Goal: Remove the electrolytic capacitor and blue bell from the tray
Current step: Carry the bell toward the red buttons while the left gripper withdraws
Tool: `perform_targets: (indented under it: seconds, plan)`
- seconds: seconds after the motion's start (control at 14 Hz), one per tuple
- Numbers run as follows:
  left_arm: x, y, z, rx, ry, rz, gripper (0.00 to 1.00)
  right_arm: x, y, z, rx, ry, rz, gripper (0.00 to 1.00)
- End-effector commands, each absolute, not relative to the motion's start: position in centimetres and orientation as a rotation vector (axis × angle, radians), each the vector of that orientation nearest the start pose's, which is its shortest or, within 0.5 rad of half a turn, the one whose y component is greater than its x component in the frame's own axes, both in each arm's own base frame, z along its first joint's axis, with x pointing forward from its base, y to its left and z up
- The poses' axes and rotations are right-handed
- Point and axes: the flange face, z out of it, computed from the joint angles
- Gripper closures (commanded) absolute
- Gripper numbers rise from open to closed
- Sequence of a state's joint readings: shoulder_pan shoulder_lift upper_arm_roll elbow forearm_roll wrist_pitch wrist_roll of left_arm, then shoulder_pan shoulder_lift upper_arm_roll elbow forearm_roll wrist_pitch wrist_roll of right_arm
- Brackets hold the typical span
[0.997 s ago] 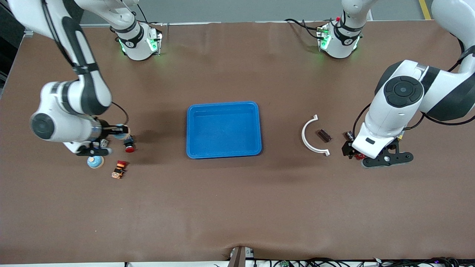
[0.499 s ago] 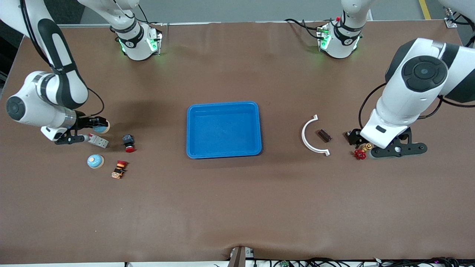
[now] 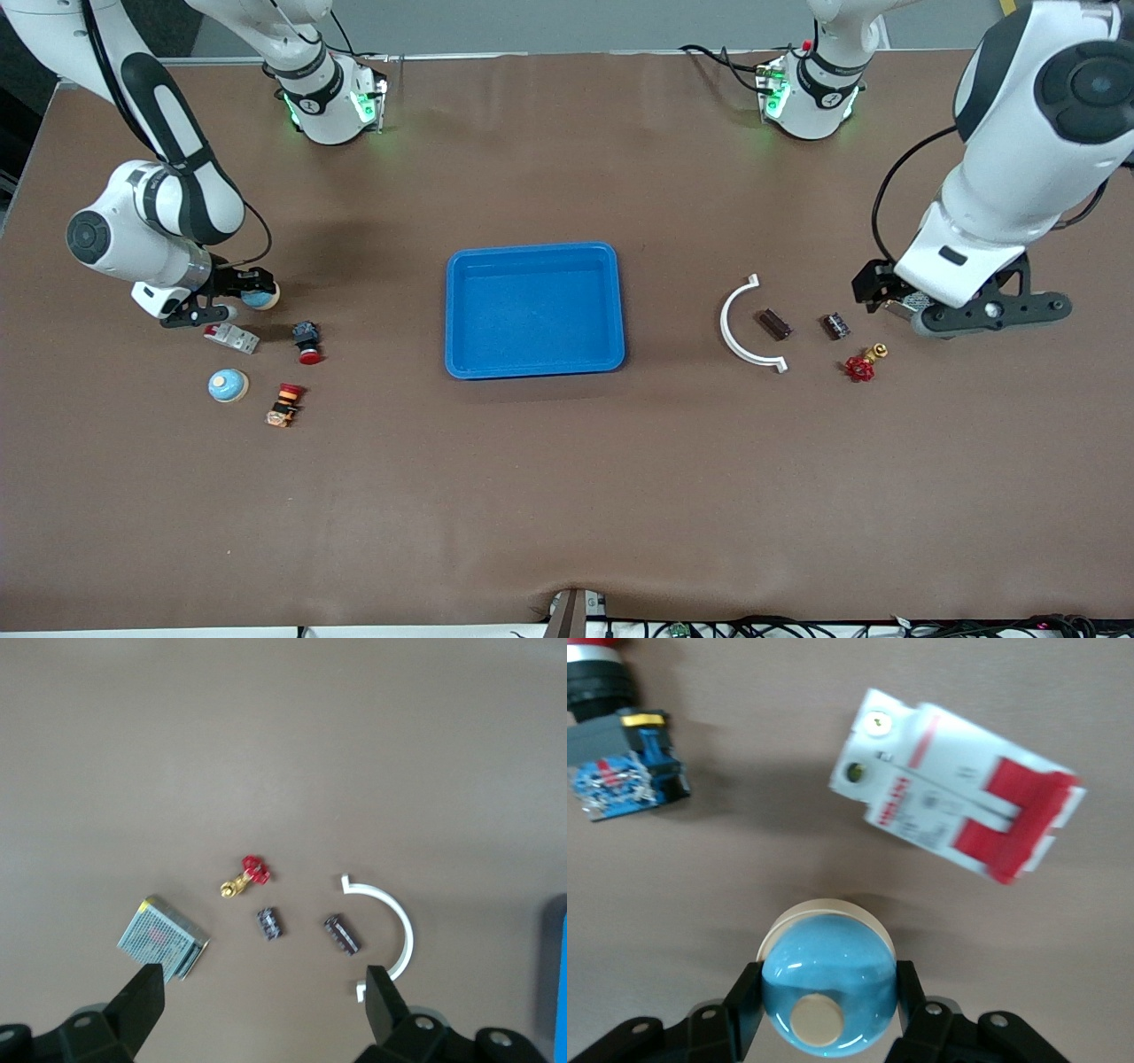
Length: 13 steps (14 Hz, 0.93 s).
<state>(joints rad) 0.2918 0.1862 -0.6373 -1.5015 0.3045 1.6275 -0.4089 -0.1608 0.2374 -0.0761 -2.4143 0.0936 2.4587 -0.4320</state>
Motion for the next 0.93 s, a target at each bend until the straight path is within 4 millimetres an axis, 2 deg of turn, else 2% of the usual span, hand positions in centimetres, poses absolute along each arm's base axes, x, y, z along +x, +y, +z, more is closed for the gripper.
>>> perform_targets:
  seconds: [0.0,0.14,0.36,0.71,0.85]
  plan:
    - [57.6,-13.3,59.7,-2.977,-0.115,-0.065,0.00,45.1,-13.1,21.0,-3.031,-0.205,0.230,1.00]
    - [57.1,-11.9,60.8,-3.022,-0.186,-0.060,0.00,45.0,-13.8,20.9,-3.033,-0.209,0.215,1.00]
    - [55.8,-9.5,62.8,-3.073,-0.185,-0.038,0.00,44.7,-13.7,20.6,-3.028,-0.209,0.227,1.00]
    - [53.3,-8.7,64.4,-3.091,-0.183,-0.037,0.00,44.2,-13.3,19.7,-3.022,-0.198,0.233,1.00]
    - [52.4,-7.4,64.8,-3.137,-0.188,-0.033,0.00,44.3,-13.0,19.7,-3.025,-0.207,0.227,1.00]
